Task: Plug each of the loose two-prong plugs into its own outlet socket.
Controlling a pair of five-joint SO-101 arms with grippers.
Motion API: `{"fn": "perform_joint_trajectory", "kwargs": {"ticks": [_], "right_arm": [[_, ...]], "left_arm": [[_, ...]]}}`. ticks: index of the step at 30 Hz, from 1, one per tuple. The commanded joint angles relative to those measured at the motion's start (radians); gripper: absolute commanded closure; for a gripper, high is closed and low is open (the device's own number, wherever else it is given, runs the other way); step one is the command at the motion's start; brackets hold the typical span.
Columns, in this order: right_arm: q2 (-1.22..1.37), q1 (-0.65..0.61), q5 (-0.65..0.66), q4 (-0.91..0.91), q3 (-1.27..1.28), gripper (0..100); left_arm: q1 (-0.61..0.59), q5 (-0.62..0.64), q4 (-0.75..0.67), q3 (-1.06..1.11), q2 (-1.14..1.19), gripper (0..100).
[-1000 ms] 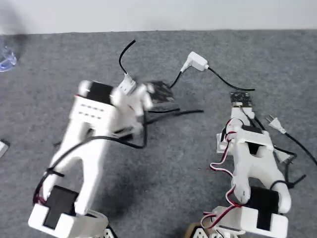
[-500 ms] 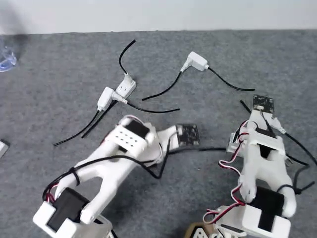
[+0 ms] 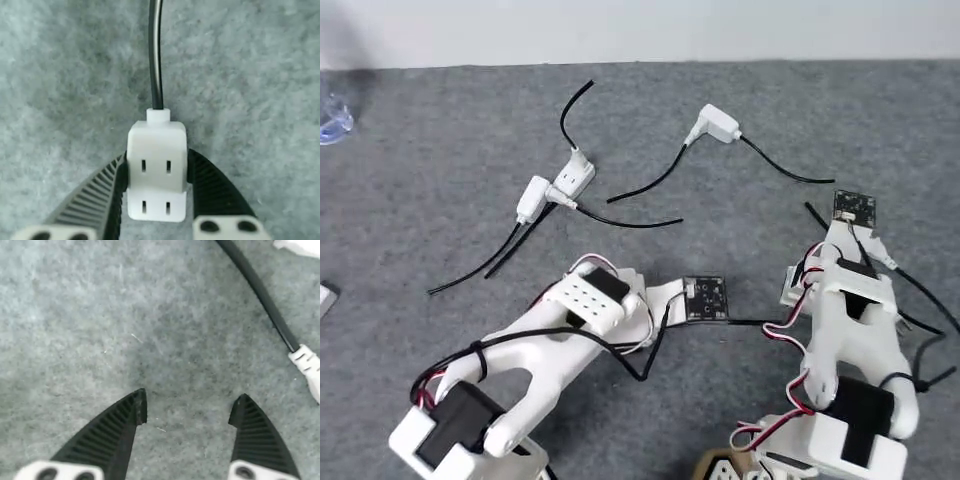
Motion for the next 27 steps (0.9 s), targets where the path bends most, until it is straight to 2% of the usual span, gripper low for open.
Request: {"fn": "perform_joint_trajectory", "kwargs": {"ticks": [1, 3, 8, 11, 13, 17, 22, 27], "right_arm": [[-0.033, 0.01, -0.006, -0.016, -0.066, 72.5], [-0.033, -0.004, -0.005, -0.016, -0.066, 72.5], [-0.033, -0.005, -0.005, -0.016, -0.066, 72.5], [-0.033, -0.002, -0.005, -0.016, -0.066, 72.5], [-0.033, -0.002, -0.005, -0.016, -0.064, 72.5], [-0.033, -0.007, -0.005, -0.016, -0.064, 72.5], [-0.038, -0.007, -0.012, -0.013, -0.068, 72.4], [-0.033, -0.008, -0.012, -0.016, -0.068, 72.4]], "left_arm": [[0.009, 0.011, -0.029, -0.002, -0.037, 99], [0.009, 0.029, -0.015, -0.004, -0.038, 96], [0.009, 0.068, -0.002, -0.002, -0.044, 76], [0.009, 0.068, -0.002, -0.015, -0.048, 69], [0.009, 0.068, 0.041, -0.051, -0.049, 69], [0.002, 0.066, 0.233, -0.219, -0.077, 69], [0.0, 0.089, 0.427, -0.384, -0.252, 70], [-0.121, 0.376, 0.453, -0.41, -0.523, 73]]}}
